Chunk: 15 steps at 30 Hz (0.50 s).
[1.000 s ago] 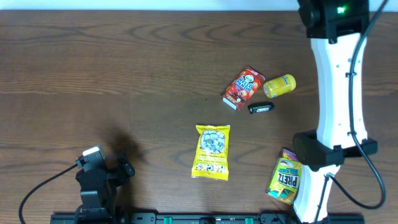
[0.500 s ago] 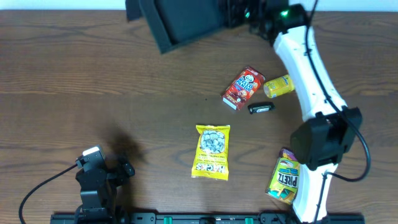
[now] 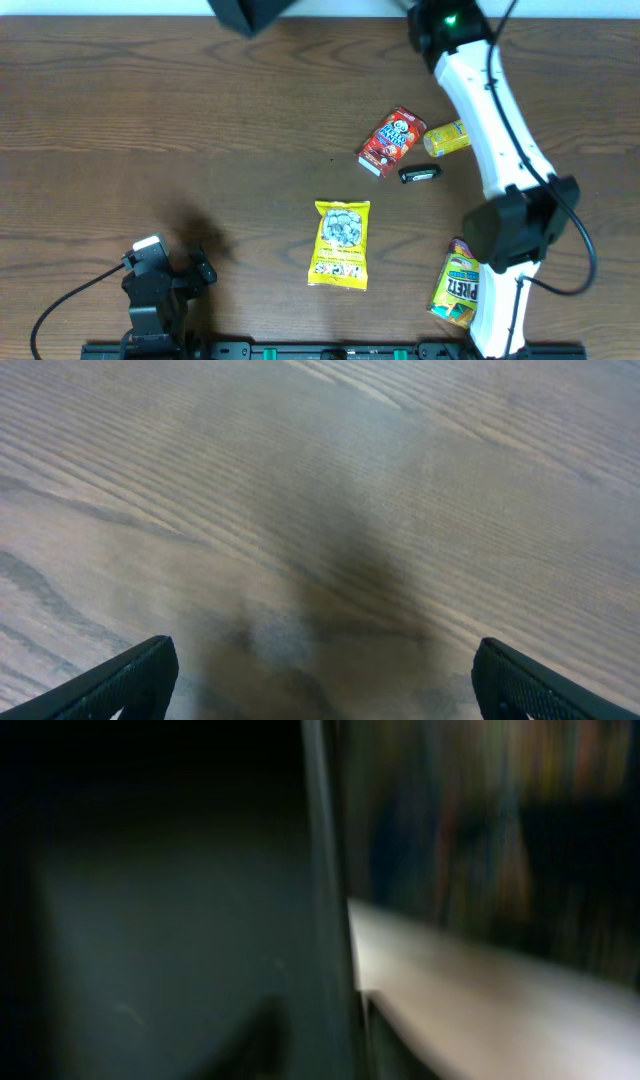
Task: 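Swing the empty box left and drop it near the left arm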
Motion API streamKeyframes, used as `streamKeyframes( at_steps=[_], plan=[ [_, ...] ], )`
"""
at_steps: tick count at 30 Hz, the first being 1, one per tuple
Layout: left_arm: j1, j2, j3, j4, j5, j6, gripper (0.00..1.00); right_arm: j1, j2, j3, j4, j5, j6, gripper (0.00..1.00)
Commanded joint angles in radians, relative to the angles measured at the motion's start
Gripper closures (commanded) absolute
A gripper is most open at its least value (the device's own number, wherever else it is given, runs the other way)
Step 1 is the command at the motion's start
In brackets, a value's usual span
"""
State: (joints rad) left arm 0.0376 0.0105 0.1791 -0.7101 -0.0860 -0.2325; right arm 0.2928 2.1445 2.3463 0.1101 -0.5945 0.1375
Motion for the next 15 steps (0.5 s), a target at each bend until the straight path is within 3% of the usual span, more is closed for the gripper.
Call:
streamKeyframes(
  at_steps=[1, 4, 15],
  plan=[
    [0.003, -0.005, -0.014, -0.023, -0.014, -0.003, 0.05, -0.015, -0.123, 0.162, -0.029, -0.022, -0.077, 0.01],
    [0.003, -0.005, -0.014, -0.023, -0.014, -0.003, 0.05, -0.018, -0.157, 0.174, -0.126, 0.023, -0.13, 0.01],
    [0.003, -0.005, -0.014, -0.023, -0.014, -0.003, 0.05, -0.018, -0.158, 0.174, -0.172, 0.007, -0.137, 0.01]
  ],
)
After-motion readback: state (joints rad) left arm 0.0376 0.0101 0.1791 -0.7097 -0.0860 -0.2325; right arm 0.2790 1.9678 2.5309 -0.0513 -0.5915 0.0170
